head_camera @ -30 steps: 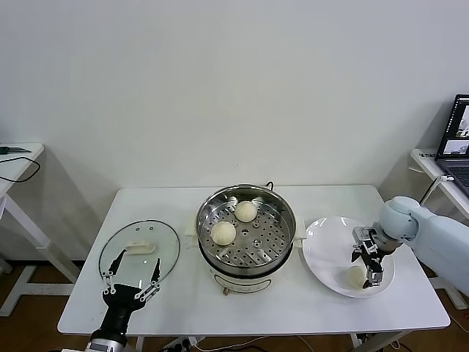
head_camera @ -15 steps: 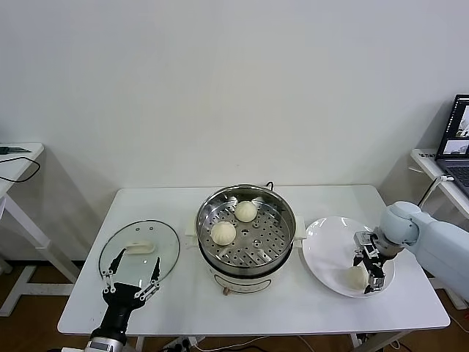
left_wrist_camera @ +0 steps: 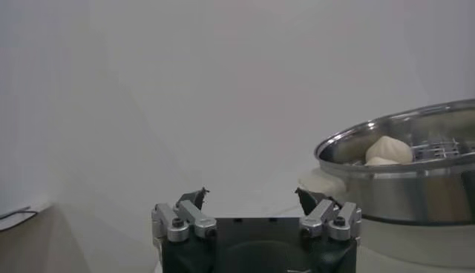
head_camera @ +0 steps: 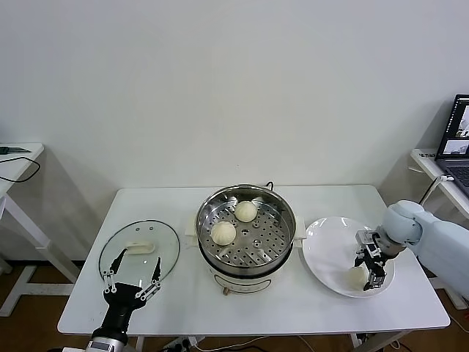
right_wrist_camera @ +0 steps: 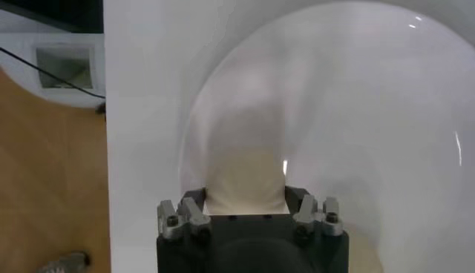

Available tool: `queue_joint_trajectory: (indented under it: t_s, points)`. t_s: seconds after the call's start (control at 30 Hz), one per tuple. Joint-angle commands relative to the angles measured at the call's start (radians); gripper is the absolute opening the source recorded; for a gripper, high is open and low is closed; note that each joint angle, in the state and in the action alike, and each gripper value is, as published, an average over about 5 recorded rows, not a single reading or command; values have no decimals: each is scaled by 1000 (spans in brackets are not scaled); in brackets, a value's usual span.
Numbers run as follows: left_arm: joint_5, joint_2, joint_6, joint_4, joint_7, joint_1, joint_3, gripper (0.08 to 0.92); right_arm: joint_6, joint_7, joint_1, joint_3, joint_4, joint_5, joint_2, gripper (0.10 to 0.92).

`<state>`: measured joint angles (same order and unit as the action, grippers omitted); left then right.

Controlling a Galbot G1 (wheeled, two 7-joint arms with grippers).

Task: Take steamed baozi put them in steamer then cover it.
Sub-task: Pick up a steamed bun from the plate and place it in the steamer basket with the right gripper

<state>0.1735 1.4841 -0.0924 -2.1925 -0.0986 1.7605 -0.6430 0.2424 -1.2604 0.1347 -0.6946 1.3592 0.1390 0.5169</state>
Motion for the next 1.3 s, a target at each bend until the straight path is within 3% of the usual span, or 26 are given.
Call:
queue_joint_trajectory:
  t_s: [0.03, 0.37, 0.7, 0.87, 1.03, 1.3]
  points:
    - [1, 0, 0, -4, 0, 1, 2, 823, 3, -6, -184, -118, 52, -89, -45, 704]
    - [3, -7, -1, -10, -1, 12, -2, 823, -35, -39, -633, -354, 174, -260, -79, 704]
    - [3, -8, 1, -20, 0, 13, -3, 823, -353, -72, -1041, -567, 258, -349, 112, 704]
    - [3, -8, -1, -19, -2, 14, -6, 823, -558, -3, -1075, -617, 313, -285, 232, 704]
    - [3, -7, 0, -18, -4, 8, -5, 823, -647, 91, -1051, -660, 362, -143, 349, 704]
    - [0, -9, -3, -14, -7, 4, -17, 823, -774, 200, -933, -657, 277, 36, 485, 704]
